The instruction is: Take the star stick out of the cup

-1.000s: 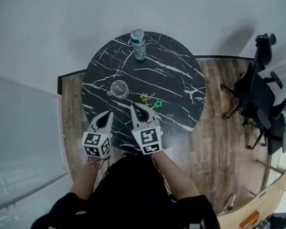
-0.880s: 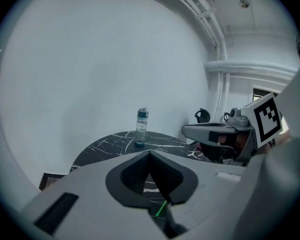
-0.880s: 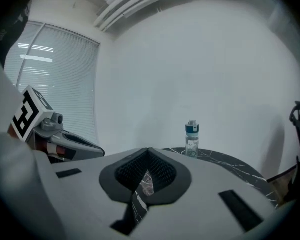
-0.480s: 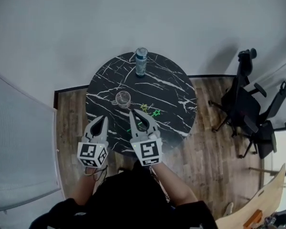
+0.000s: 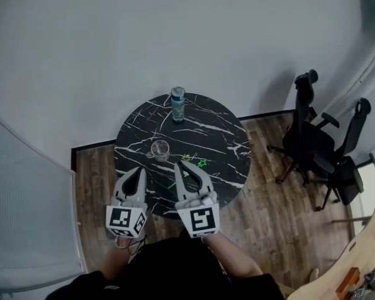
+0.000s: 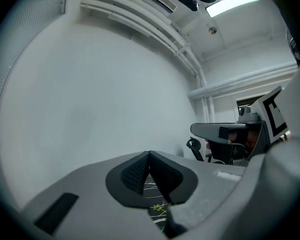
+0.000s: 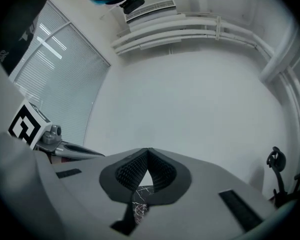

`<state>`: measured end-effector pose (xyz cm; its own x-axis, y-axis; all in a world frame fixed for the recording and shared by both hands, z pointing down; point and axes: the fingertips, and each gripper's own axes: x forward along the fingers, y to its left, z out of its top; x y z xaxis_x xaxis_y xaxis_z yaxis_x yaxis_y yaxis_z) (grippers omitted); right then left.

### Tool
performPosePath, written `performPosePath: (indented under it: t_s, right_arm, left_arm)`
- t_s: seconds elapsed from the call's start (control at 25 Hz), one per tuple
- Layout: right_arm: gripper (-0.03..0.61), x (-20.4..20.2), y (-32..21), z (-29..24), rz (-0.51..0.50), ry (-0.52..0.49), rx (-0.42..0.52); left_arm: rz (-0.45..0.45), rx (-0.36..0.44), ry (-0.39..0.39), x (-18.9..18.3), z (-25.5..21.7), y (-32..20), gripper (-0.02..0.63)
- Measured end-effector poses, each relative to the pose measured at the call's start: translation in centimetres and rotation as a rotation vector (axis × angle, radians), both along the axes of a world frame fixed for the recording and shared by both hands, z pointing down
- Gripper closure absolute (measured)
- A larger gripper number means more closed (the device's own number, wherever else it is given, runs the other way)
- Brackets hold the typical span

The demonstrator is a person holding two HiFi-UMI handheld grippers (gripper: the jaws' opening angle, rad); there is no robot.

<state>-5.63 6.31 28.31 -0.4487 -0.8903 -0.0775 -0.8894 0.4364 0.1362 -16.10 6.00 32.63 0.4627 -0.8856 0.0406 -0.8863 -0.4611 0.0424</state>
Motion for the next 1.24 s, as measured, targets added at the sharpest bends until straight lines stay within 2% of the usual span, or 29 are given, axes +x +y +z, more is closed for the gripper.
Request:
performPosePath:
  t_s: [0.4, 1.24]
  right_arm:
    - [0.583, 1.9, 1.1, -0.6, 0.057, 0.012, -0.012]
    - [0.583, 2.9, 1.2, -0.6, 0.057, 0.049, -0.008]
  left_arm:
    - [0.004, 0.021, 0.014, 0.2, -1.3, 0.9, 0.615]
    - [0.013, 0.04, 0.001, 1.5, -1.7, 1.1, 0.614]
